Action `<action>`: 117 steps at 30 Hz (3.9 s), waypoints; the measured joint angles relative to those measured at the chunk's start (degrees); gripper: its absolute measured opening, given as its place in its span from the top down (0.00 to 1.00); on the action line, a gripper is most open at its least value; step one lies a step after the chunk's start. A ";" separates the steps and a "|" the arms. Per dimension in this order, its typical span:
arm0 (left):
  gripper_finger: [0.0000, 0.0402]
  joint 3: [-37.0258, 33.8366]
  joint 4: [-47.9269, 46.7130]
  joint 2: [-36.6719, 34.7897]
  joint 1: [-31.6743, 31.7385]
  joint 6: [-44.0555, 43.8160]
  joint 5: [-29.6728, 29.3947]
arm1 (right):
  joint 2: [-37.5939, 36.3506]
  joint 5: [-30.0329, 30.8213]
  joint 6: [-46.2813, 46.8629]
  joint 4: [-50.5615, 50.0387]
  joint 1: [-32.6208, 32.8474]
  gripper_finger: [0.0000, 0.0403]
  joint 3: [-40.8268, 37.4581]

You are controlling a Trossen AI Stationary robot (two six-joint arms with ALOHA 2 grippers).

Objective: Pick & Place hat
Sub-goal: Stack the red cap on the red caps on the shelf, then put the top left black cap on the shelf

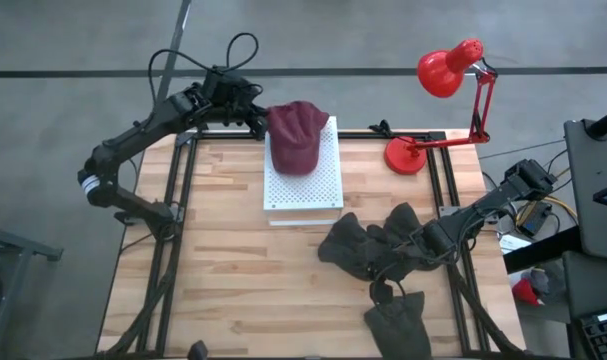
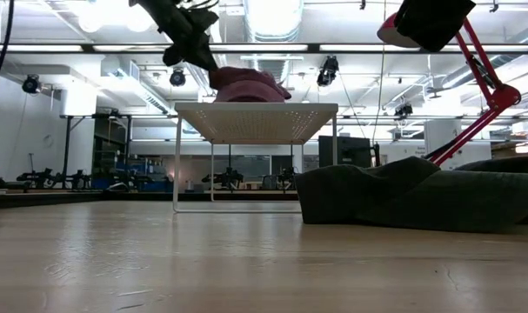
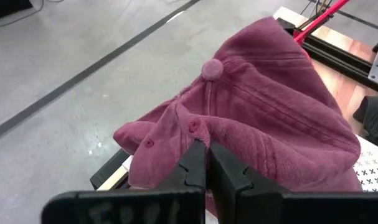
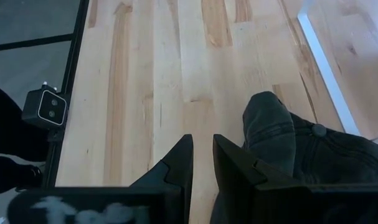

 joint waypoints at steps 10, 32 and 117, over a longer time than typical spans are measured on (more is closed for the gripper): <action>0.73 0.00 0.01 1.34 -0.02 -1.04 0.03 | 0.00 0.00 -0.12 0.00 -0.02 0.85 0.00; 0.68 0.65 -2.26 1.43 -0.04 -2.45 -20.32 | 0.00 0.02 -0.39 -0.20 -0.07 0.85 0.00; 0.68 -27.99 3.45 -24.94 -62.10 -39.30 -48.41 | 8.34 -17.55 -31.90 -2.89 -33.94 0.58 -8.01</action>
